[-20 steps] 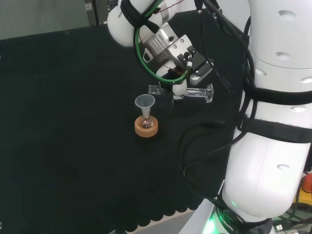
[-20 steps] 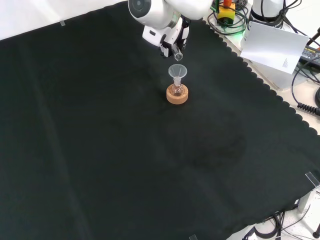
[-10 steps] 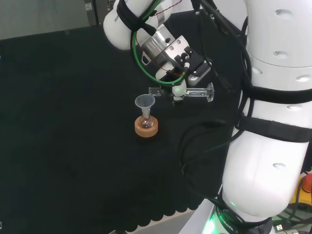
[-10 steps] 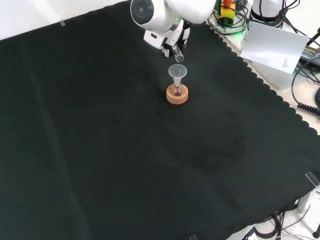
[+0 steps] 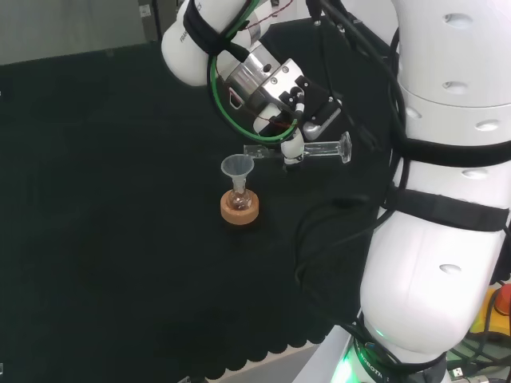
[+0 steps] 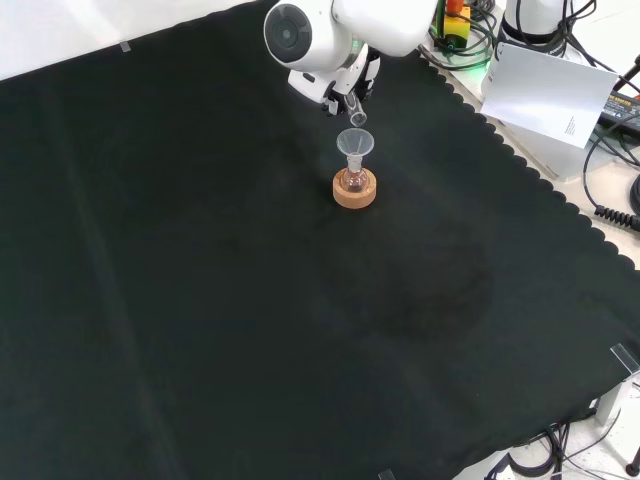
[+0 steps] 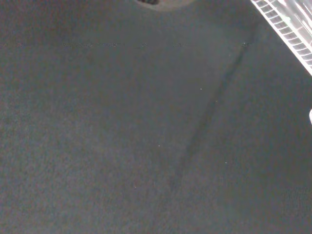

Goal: Pour the water from the graduated cylinder into the round-bottom flask.

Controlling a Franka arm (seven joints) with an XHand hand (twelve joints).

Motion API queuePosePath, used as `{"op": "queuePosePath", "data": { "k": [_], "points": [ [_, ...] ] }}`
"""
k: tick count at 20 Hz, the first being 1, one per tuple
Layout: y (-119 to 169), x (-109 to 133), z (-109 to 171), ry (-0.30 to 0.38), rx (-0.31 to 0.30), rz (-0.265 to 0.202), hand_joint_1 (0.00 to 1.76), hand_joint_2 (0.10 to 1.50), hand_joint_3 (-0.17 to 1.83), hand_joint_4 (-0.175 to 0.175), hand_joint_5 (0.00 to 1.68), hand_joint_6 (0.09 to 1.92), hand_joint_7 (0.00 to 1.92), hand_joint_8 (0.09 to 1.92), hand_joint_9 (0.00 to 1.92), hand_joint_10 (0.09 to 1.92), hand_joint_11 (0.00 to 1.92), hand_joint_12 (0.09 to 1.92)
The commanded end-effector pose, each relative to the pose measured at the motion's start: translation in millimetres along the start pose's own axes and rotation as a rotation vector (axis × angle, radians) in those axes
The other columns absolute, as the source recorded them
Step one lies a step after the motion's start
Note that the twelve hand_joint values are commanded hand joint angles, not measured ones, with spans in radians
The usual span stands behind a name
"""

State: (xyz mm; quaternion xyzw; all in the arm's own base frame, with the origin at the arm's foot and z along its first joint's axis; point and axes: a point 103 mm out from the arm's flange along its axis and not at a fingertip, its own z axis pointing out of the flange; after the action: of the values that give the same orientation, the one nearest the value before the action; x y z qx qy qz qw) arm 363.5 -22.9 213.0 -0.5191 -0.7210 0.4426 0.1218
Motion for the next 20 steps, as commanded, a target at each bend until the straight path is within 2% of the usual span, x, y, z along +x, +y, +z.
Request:
{"op": "queuePosePath", "data": {
  "k": [1, 13, 20],
  "points": [
    [-1.7, -1.5, -1.4, -0.031, 0.026, 0.034, 1.16, 1.12, -0.01, -0.175, 0.99, 1.01, 1.28, 0.3, 1.46, 0.09, 1.31, 0.69],
    [-1.5, -0.3, -5.1, -0.064, 0.062, 0.088, 1.16, 1.13, -0.01, -0.175, 0.98, 1.02, 1.28, 0.29, 1.46, 0.09, 1.32, 0.69],
    [-3.4, -0.8, -6.9, -0.073, 0.066, 0.104, 1.16, 1.13, -0.01, -0.175, 0.98, 1.03, 1.28, 0.29, 1.46, 0.09, 1.32, 0.69]
  ]
}}
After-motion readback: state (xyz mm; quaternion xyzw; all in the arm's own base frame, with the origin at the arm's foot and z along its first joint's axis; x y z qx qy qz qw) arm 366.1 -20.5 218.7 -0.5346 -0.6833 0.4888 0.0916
